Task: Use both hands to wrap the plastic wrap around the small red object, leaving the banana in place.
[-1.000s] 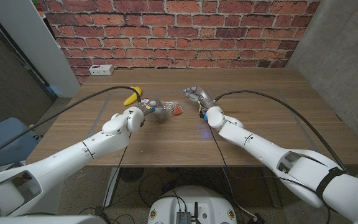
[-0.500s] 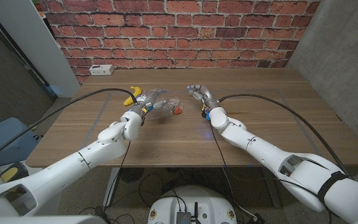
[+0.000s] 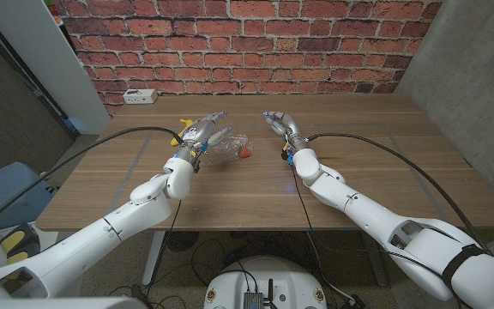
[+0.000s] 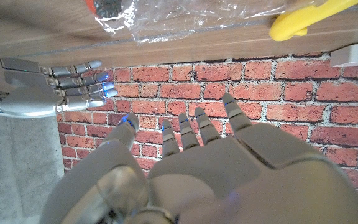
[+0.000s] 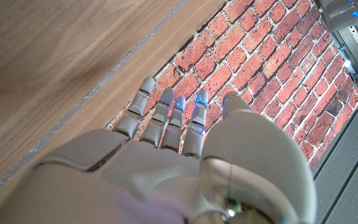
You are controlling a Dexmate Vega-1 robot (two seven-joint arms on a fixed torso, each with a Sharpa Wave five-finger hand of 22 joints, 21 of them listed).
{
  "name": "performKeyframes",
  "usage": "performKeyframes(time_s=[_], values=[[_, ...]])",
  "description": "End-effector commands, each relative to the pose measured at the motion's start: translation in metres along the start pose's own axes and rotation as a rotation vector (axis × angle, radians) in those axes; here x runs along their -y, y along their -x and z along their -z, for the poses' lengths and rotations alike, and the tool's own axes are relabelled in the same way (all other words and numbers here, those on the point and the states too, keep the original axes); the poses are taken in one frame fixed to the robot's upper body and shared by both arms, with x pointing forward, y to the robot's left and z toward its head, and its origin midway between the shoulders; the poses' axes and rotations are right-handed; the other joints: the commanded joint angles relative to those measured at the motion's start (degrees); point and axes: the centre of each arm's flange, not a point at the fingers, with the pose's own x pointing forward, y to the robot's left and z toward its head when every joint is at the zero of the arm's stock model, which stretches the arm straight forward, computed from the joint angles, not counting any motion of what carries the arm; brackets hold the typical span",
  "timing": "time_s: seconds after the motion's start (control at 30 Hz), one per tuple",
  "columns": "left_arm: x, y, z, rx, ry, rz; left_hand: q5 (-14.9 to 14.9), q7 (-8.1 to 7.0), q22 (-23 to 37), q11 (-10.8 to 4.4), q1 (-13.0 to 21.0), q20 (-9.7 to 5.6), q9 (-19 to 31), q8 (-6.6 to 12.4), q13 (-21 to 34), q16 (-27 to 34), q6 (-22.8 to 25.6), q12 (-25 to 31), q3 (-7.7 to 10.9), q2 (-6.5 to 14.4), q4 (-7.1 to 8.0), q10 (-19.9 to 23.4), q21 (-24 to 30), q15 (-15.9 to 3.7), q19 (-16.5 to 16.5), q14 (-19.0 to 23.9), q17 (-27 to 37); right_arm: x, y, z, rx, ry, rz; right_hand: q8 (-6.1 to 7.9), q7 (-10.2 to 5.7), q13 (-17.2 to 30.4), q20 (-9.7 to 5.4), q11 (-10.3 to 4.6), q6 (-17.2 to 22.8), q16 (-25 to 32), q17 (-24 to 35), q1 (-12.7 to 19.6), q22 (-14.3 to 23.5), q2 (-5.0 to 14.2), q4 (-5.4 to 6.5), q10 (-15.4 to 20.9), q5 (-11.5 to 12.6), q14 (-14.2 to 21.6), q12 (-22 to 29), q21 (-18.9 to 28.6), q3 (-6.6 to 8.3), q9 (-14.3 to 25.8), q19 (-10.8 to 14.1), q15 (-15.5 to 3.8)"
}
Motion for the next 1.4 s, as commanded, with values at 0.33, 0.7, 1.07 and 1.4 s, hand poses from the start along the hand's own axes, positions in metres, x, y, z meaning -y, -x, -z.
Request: performKeyframes(time_s=[0.33,0.7,1.07,1.4], values=[[-0.007,0.001,0.03,0.027,0.509,-0.017,0.1,0.74,0.2,0.67,-1.8,-2.94,-0.2,0.43,-0.1,0.3,-1.1,0.4,-0.48,-0.6,0.7,-1.0,-0.2,0.26,-0.4,-0.9,-0.1,0.026,0.01,-0.013,0.093,-0.188,-0.019,0.19,1.0,0.3,-0.03,0.94,-1.0,-0.6,-0.1,-0.5,0.2,-0.48,-0.09,-0.3,0.4,-0.4,-0.1,-0.1,0.72,0.1,0.4,-0.07],[-0.011,-0.006,0.059,0.055,0.677,0.007,0.1,1.54,0.2,1.3,-2.2,-3.62,-0.2,0.62,-0.1,0.4,-1.0,0.7,-0.57,-0.6,0.66,-0.7,-0.2,0.53,-0.5,-0.9,-0.2,0.028,0.018,-0.026,0.13,-0.238,-0.015,0.33,1.61,0.4,0.59,1.44,-1.2,-0.8,-0.3,-0.8,0.2,-0.96,-0.43,-0.4,0.5,0.0,-0.2,-0.3,0.92,0.0,0.2,0.22],[-0.016,-0.031,0.103,0.105,0.827,0.076,0.2,1.72,0.2,1.62,-2.4,-3.39,-0.3,0.67,-0.1,0.3,-1.1,0.7,-0.62,-0.7,0.6,-0.8,-0.2,0.64,-0.6,-1.2,-0.3,0.028,0.029,-0.024,0.145,-0.325,0.06,0.62,2.11,0.5,1.66,1.69,-1.0,-0.9,-0.7,-0.3,0.2,-2.18,-1.76,0.0,0.7,1.2,-0.1,-0.3,1.36,0.0,0.5,0.41],[-0.019,-0.041,0.127,0.125,0.885,0.096,0.2,2.01,0.2,2.01,-2.7,-3.17,-0.3,0.72,-0.1,0.4,-1.1,0.8,-0.66,-0.7,0.6,-0.7,-0.3,0.75,-0.8,-1.2,-0.3,0.053,0.041,-0.012,0.134,-0.355,0.147,0.7,2.57,0.5,2.64,2.38,-1.1,-1.0,-0.9,-1.4,0.2,-3.54,-2.04,0.1,0.5,1.5,-0.1,-0.4,0.9,0.0,0.3,0.39]])
